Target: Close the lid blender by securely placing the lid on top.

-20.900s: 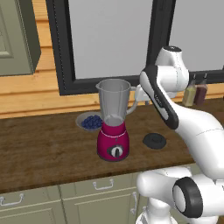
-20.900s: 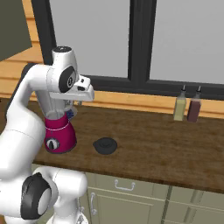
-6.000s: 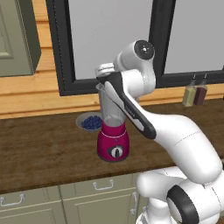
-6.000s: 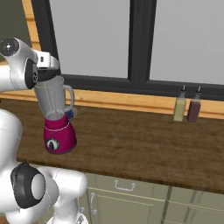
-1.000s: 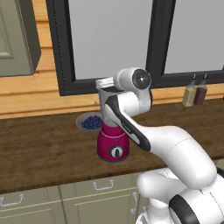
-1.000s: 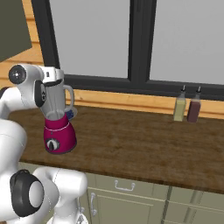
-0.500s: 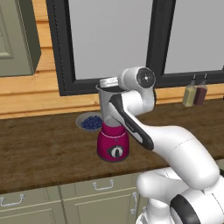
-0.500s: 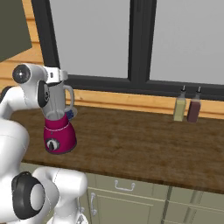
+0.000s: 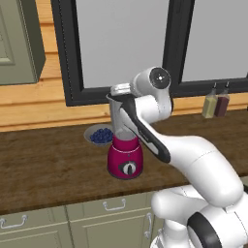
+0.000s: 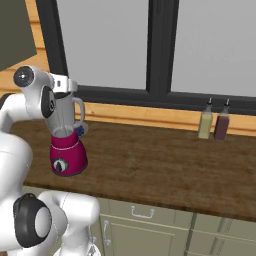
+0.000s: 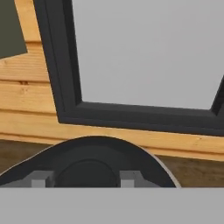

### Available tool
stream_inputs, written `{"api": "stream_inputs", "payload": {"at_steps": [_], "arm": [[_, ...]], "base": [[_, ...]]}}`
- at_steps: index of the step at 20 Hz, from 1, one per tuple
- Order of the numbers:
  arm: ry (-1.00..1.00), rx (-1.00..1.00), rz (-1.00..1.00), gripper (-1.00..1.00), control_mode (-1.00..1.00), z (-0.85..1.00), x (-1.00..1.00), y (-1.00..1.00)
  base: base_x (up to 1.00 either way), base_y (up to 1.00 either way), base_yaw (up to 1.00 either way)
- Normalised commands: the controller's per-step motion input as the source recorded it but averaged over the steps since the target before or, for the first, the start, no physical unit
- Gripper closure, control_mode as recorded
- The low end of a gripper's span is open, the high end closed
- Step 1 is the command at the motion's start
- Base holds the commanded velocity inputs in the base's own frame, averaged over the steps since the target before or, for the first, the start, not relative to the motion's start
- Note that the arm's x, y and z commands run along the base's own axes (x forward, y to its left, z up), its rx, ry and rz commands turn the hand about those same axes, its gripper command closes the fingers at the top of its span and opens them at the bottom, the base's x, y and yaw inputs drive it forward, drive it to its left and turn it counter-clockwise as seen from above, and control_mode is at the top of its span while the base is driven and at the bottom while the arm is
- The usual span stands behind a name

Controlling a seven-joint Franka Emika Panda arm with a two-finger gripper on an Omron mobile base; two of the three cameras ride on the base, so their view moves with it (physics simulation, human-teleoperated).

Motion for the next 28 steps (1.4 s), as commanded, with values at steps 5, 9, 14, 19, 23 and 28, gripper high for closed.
{"api": "stream_inputs", "payload": {"at_steps": [5,9,14,19,23,28], "arm": [[0.15,0.07,-0.07,1.0,-1.0,-0.97,-0.18,-0.54],[0.21,0.16,-0.08,1.0,-1.0,-1.0,-0.16,-0.78],[0.33,0.11,-0.05,1.0,-1.0,-0.59,-0.05,-0.59],[0.43,0.0,0.0,1.0,-1.0,-0.04,-0.41,-0.28],[0.54,0.0,0.0,1.0,-1.0,0.0,-0.52,-0.28],[0.57,0.0,0.0,-1.0,-1.0,0.0,-0.43,-0.07]], "base": [[0.0,0.0,0.0],[0.0,0.0,0.0],[0.0,0.0,0.0],[0.0,0.0,0.0],[0.0,0.0,0.0],[0.0,0.0,0.0]]}}
